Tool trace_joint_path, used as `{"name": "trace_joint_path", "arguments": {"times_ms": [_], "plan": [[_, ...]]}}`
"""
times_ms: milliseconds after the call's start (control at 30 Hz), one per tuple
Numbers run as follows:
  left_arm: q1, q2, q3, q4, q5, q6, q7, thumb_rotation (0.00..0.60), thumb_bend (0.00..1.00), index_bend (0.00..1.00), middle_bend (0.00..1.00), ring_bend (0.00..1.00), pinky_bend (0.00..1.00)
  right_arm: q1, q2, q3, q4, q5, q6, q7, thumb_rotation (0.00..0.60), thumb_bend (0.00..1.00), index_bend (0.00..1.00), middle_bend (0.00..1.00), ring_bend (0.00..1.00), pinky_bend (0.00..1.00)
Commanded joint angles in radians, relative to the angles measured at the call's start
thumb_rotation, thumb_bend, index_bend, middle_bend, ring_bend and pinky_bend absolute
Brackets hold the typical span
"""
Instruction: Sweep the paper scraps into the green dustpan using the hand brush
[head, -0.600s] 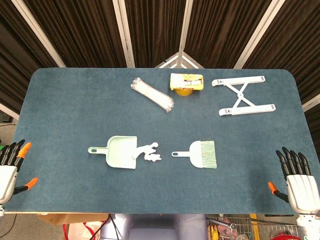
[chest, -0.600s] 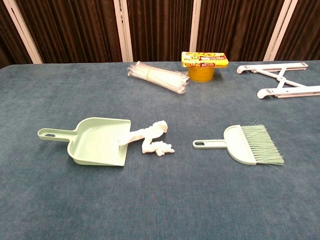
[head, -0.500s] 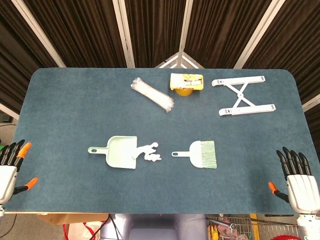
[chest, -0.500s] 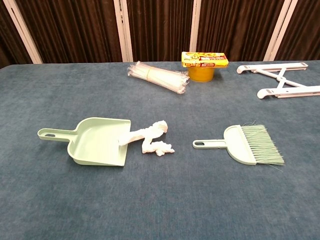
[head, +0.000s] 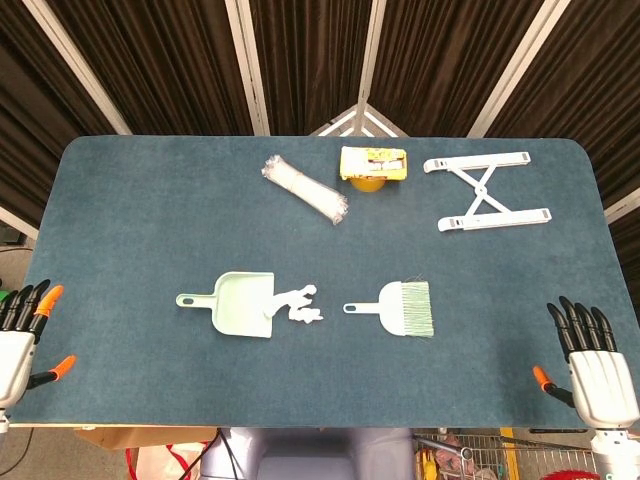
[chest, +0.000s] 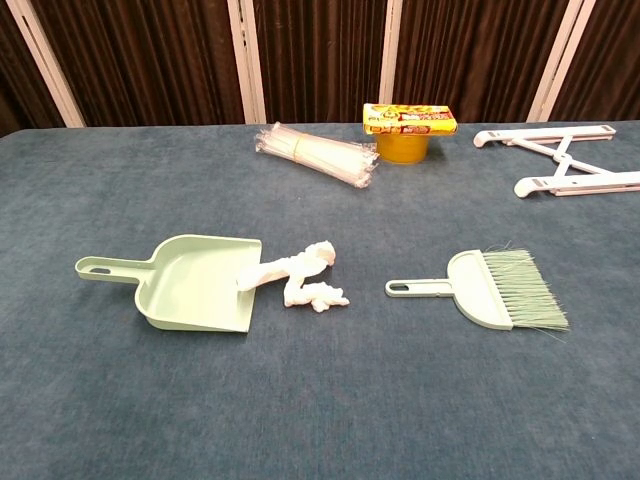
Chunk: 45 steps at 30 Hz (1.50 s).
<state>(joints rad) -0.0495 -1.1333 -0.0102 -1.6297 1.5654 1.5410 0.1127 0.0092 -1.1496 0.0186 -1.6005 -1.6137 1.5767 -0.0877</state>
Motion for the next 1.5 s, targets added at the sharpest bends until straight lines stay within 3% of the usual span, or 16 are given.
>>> {"name": "trace_joint_path", "arguments": {"times_ms": [33, 167, 233, 300, 333, 400, 500, 567, 667, 933, 1200, 1500], "plan": [[0.002, 0.001, 0.0, -0.002, -0.001, 0.003, -0.002, 0.6, 0.0, 0.0, 0.0, 0.0, 0.0, 0.005, 0.005, 0.0, -0.012, -0.005, -0.004, 0.002, 0.6, 0.24, 0.0, 0.0, 0.0, 0.0], [0.003, 0.002, 0.001, -0.002, 0.002, 0.005, -0.002, 0.6, 0.0, 0.0, 0.0, 0.0, 0.0, 0.022, 0.013, 0.02, -0.028, -0.003, -0.009, 0.004, 0.6, 0.24, 0.0, 0.0, 0.02, 0.03], [0.003, 0.002, 0.001, 0.0, 0.003, 0.005, 0.0, 0.6, 0.0, 0.0, 0.0, 0.0, 0.0, 0.032, 0.014, 0.03, -0.037, 0.002, -0.017, 0.0, 0.6, 0.24, 0.0, 0.04, 0.13, 0.18], [0.003, 0.002, 0.002, 0.0, 0.003, 0.005, 0.001, 0.6, 0.0, 0.0, 0.0, 0.0, 0.0, 0.045, 0.014, 0.044, -0.048, 0.012, -0.028, -0.004, 0.6, 0.24, 0.0, 0.2, 0.31, 0.38], [0.002, 0.001, 0.001, -0.002, 0.002, 0.003, 0.001, 0.6, 0.0, 0.0, 0.0, 0.0, 0.0, 0.068, 0.013, 0.067, -0.067, 0.023, -0.045, -0.001, 0.6, 0.24, 0.0, 0.33, 0.44, 0.49], [0.001, 0.001, 0.0, -0.003, -0.001, 0.0, 0.005, 0.6, 0.0, 0.0, 0.0, 0.0, 0.0, 0.12, 0.014, 0.104, -0.104, 0.07, -0.117, -0.028, 0.6, 0.24, 0.0, 0.53, 0.62, 0.62], [-0.001, 0.0, 0.0, -0.004, -0.002, -0.004, 0.01, 0.6, 0.0, 0.0, 0.0, 0.0, 0.0, 0.161, 0.013, 0.127, -0.134, 0.105, -0.176, -0.067, 0.6, 0.24, 0.1, 0.76, 0.83, 0.74], [-0.001, 0.0, 0.001, -0.005, -0.002, -0.005, 0.014, 0.6, 0.0, 0.0, 0.0, 0.0, 0.0, 0.187, 0.01, 0.141, -0.146, 0.136, -0.215, -0.093, 0.6, 0.24, 0.17, 0.85, 0.91, 0.8], [-0.002, -0.001, 0.0, -0.005, -0.004, -0.008, 0.019, 0.6, 0.0, 0.0, 0.0, 0.0, 0.0, 0.275, -0.022, 0.172, -0.174, 0.205, -0.336, -0.181, 0.6, 0.24, 0.24, 0.91, 0.96, 0.83], [-0.005, -0.001, 0.002, -0.005, -0.004, -0.014, 0.02, 0.6, 0.0, 0.0, 0.0, 0.0, 0.0, 0.411, -0.167, 0.198, -0.18, 0.38, -0.466, -0.417, 0.6, 0.24, 0.34, 0.98, 1.0, 0.84], [-0.009, 0.002, 0.002, -0.005, -0.007, -0.022, 0.012, 0.6, 0.0, 0.0, 0.0, 0.0, 0.0, 0.488, -0.342, 0.183, -0.117, 0.487, -0.476, -0.548, 0.6, 0.24, 0.37, 0.98, 1.0, 0.84], [-0.013, 0.004, -0.001, -0.007, -0.017, -0.033, 0.009, 0.6, 0.0, 0.0, 0.0, 0.0, 0.0, 0.531, -0.452, 0.17, -0.034, 0.52, -0.475, -0.581, 0.6, 0.24, 0.39, 0.98, 1.0, 0.84]]}}
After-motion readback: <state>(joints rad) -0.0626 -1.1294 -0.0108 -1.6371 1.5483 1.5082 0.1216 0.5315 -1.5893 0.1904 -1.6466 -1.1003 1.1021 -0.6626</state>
